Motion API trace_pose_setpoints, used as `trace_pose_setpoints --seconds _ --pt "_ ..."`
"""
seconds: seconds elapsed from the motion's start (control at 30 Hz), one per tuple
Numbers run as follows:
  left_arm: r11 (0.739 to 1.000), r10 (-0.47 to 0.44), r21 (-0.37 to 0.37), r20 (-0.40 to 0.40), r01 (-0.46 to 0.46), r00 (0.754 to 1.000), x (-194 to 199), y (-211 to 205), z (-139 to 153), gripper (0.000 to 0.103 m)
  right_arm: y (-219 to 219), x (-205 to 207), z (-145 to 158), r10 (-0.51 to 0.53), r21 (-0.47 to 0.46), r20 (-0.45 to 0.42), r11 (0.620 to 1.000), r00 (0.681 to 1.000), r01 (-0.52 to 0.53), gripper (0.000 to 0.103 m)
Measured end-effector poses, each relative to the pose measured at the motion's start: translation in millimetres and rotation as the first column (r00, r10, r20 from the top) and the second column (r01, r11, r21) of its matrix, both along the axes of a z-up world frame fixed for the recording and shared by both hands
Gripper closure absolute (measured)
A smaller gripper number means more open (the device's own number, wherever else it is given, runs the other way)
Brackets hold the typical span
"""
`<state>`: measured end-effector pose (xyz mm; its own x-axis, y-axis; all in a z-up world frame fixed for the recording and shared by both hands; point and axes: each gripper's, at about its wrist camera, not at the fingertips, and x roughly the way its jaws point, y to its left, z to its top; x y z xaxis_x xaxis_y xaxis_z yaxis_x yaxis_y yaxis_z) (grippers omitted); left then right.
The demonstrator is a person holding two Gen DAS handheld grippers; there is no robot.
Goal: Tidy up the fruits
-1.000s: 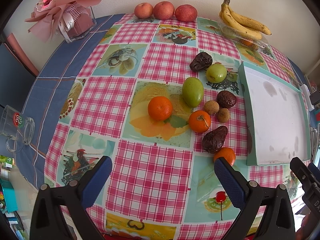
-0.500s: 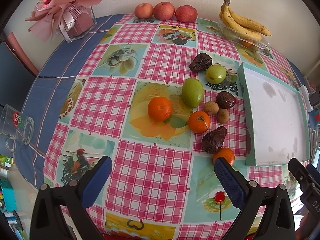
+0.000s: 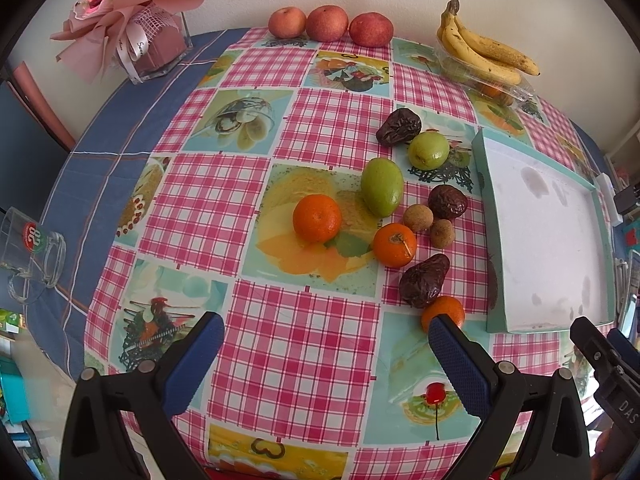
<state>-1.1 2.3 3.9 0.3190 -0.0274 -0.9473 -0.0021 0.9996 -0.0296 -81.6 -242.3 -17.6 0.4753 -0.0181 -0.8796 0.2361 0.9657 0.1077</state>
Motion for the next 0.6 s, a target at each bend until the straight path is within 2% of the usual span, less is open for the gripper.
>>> trace_pose_setpoints --seconds 0.4,0.6 --pt "1.000 0.011 -0.026 0.001 -0.011 1.000 0.5 2.6 2.4 0.000 3.4 1.9 -1.9 0.010 0.002 -0.001 1.000 1.000 -0.010 0.000" --pt "0.998 0.043 -0.043 0.045 -0.041 0.998 7.8 6.6 8.6 0.000 7.1 7.5 -1.4 0.034 0.012 0.018 0.999 0.999 -0.035 0.000"
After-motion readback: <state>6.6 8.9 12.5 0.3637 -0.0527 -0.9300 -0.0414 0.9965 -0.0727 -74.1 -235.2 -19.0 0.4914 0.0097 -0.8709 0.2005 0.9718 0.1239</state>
